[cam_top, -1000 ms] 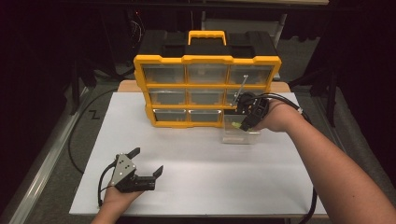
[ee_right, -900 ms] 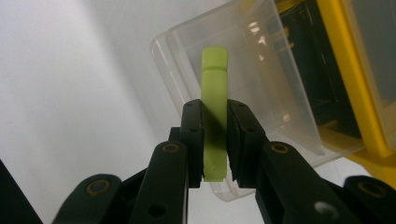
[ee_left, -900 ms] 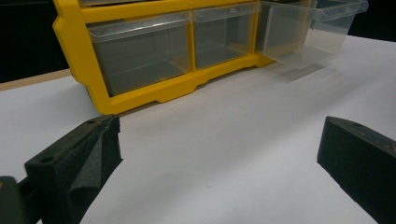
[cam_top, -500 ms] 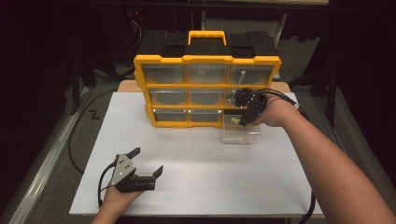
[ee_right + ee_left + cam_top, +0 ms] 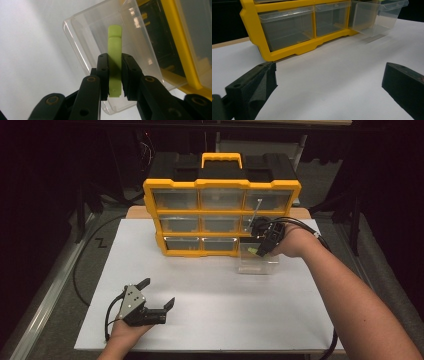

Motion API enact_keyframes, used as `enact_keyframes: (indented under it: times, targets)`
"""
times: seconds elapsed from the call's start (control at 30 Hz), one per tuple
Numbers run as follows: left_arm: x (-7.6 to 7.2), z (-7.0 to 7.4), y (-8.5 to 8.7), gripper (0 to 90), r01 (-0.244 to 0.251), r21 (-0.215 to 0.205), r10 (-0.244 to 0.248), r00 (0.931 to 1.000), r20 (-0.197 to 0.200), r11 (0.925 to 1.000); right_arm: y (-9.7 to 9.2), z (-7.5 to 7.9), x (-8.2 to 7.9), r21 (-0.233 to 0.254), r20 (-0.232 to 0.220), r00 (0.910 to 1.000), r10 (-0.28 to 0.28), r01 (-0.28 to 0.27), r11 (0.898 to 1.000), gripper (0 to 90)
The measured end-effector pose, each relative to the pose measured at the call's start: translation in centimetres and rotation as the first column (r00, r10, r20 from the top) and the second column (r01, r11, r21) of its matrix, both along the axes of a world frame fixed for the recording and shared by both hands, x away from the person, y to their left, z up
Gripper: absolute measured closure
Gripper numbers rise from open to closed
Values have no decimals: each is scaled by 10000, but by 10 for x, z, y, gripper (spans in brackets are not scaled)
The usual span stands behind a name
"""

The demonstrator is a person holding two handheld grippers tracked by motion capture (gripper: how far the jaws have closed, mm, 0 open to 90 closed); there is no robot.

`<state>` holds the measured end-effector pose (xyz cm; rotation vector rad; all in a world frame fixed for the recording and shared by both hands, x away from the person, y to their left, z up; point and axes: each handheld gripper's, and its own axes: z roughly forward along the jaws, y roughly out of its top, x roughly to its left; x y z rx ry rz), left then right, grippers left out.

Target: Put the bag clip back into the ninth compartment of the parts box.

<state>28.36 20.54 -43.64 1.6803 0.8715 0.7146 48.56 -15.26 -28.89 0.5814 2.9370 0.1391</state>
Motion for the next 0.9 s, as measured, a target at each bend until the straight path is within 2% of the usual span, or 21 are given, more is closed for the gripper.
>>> enact_keyframes:
  times: [0.17, 0.43, 0.6, 0.9]
  targets:
    - [0, 0, 0, 4, 10, 6, -10, 10000, -1, 10000, 1, -10, 0, -209, -50, 10000, 80, -81, 9997, 801]
    - [0, 0, 0, 4, 29, 19, -29, 10000, -16, 10000, 0, -19, 3, -71, -93, 10000, 20, -20, 10000, 801]
    - [0, 0, 0, 4, 39, 70, -39, 10000, -17, 10000, 1, -26, 4, -192, -211, 9998, -71, 67, 9998, 801]
    - [0, -1, 0, 4, 16, 54, -15, 10000, -32, 10000, 1, -26, 6, -157, -162, 9998, -128, 126, 9998, 801]
